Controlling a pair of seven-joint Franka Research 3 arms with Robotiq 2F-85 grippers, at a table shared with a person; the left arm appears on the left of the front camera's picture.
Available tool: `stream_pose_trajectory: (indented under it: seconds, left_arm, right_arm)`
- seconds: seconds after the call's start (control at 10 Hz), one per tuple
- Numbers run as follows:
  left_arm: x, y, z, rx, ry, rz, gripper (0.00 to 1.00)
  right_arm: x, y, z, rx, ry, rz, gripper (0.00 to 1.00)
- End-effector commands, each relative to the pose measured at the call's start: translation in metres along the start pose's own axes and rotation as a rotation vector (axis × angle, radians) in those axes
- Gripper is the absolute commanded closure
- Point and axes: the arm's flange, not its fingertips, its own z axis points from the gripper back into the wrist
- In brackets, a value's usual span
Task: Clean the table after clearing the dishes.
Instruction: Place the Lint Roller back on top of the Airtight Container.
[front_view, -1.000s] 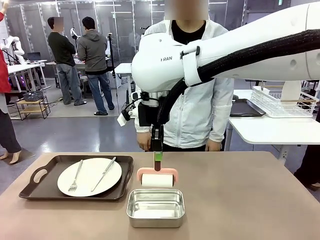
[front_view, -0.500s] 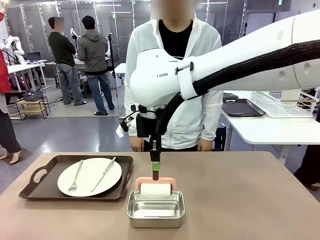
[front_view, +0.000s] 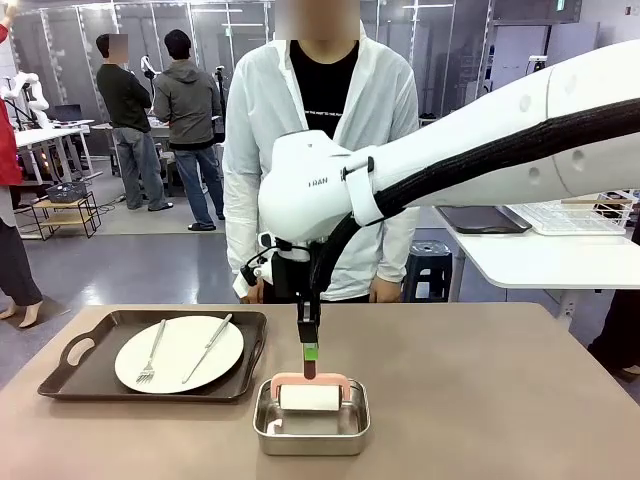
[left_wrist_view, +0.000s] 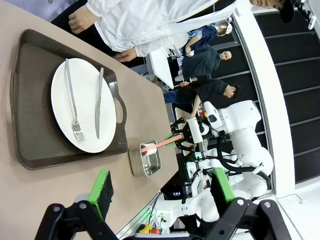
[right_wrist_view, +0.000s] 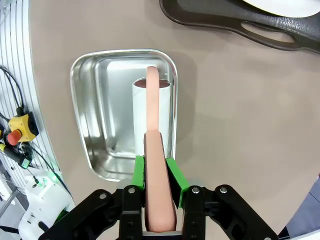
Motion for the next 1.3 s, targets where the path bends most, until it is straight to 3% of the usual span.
stream_pose_trajectory:
  seconds: [0.0,0.4,0.5,0.9,1.2]
  left_arm:
    - [-0.001,-0.001,0.003,-0.003,-0.002,-0.003,0.00]
    - [-0.001,-0.001,0.003,-0.003,-0.002,-0.003,0.00]
    - [-0.001,-0.001,0.003,-0.003,-0.002,-0.003,0.00]
    - [-0.001,-0.001,0.003,-0.003,-0.002,-0.003,0.00]
    - [-0.001,-0.001,0.003,-0.003,-0.002,-0.003,0.00]
  right_arm:
    - [-0.002,-0.002,-0.020,-0.032,0.018,-0.010,0.78]
    - [-0.003,-0.006,-0.030,-0.043,0.018,0.017,0.78]
    - [-0.005,-0.006,-0.030,-0.040,0.005,0.016,0.67]
    - [-0.009,-0.001,-0.005,-0.107,-0.015,0.014,0.00]
    - [-0.010,0.002,0.009,-0.138,-0.026,0.015,0.00]
